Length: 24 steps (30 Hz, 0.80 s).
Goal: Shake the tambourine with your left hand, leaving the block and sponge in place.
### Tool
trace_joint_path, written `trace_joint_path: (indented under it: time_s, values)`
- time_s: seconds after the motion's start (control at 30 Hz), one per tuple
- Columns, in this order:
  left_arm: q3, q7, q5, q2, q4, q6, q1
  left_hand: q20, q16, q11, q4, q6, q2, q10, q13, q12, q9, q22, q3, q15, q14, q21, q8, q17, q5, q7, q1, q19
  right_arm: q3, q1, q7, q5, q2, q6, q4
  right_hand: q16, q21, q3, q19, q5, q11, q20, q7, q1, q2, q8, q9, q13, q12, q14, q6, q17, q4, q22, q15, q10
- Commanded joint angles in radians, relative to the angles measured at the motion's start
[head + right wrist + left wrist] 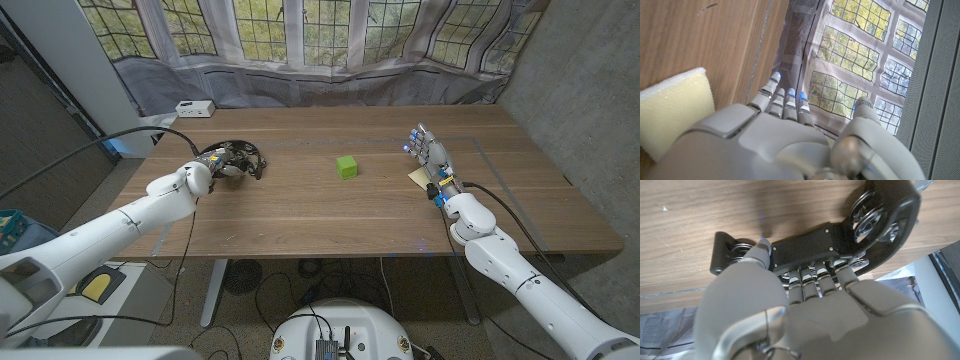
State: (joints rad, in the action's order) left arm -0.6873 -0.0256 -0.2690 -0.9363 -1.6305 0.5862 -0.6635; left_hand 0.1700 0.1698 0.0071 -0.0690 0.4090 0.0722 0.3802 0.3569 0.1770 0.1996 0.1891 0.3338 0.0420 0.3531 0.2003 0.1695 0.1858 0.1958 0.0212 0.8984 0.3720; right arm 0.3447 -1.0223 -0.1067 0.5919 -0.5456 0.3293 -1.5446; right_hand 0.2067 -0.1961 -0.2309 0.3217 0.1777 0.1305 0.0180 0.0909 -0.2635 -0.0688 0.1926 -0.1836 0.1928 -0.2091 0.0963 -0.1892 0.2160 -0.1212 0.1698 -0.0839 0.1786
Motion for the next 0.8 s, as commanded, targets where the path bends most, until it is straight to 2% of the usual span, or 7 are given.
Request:
trace_joint_path:
  time_s: [0.03, 0.43, 0.8]
  values:
    - [0.019, -0.025, -0.017, -0.016, -0.041, 0.002, -0.026, 0.002, 0.005, 0.002, -0.002, -0.011, -0.002, -0.01, -0.002, 0.004, 0.001, 0.001, -0.006, 0.004, -0.008, -0.005, 0.002, 0.002, -0.001, 0.001, -0.017, -0.008, 0.002, -0.005, -0.004, 0.001, 0.0, -0.005, -0.006, 0.0, 0.002, -0.003, 0.003, 0.002, -0.002, 0.002, -0.001, 0.003, -0.005, -0.001, -0.002, 0.004, 0.003, 0.011, -0.002, 0.002, -0.006, 0.003, -0.001, 0.005]
    - [0.047, -0.033, -0.045, -0.052, -0.134, 0.042, -0.055, 0.004, 0.012, -0.003, -0.006, 0.016, -0.002, 0.005, -0.009, 0.018, -0.001, 0.001, -0.006, 0.0, -0.004, -0.003, 0.019, 0.0, -0.001, -0.006, -0.024, -0.015, 0.003, -0.007, 0.0, 0.001, -0.001, -0.004, -0.007, 0.0, 0.002, -0.004, 0.003, 0.002, -0.003, 0.002, 0.001, 0.003, -0.006, -0.001, -0.002, 0.005, 0.003, 0.011, -0.002, 0.002, -0.006, 0.003, 0.0, 0.006]
    - [0.092, -0.077, -0.049, -0.075, -0.186, 0.029, -0.096, 0.005, 0.022, -0.012, -0.013, 0.042, 0.0, 0.03, -0.017, 0.031, -0.003, 0.001, -0.003, -0.008, 0.021, 0.002, 0.029, -0.002, -0.001, -0.009, -0.028, -0.011, 0.005, -0.003, 0.003, 0.0, 0.0, -0.001, -0.006, 0.0, 0.002, -0.004, 0.003, 0.002, -0.002, 0.002, 0.001, 0.004, -0.007, -0.001, -0.002, 0.005, 0.004, 0.01, -0.002, 0.003, -0.006, 0.003, -0.001, 0.004]
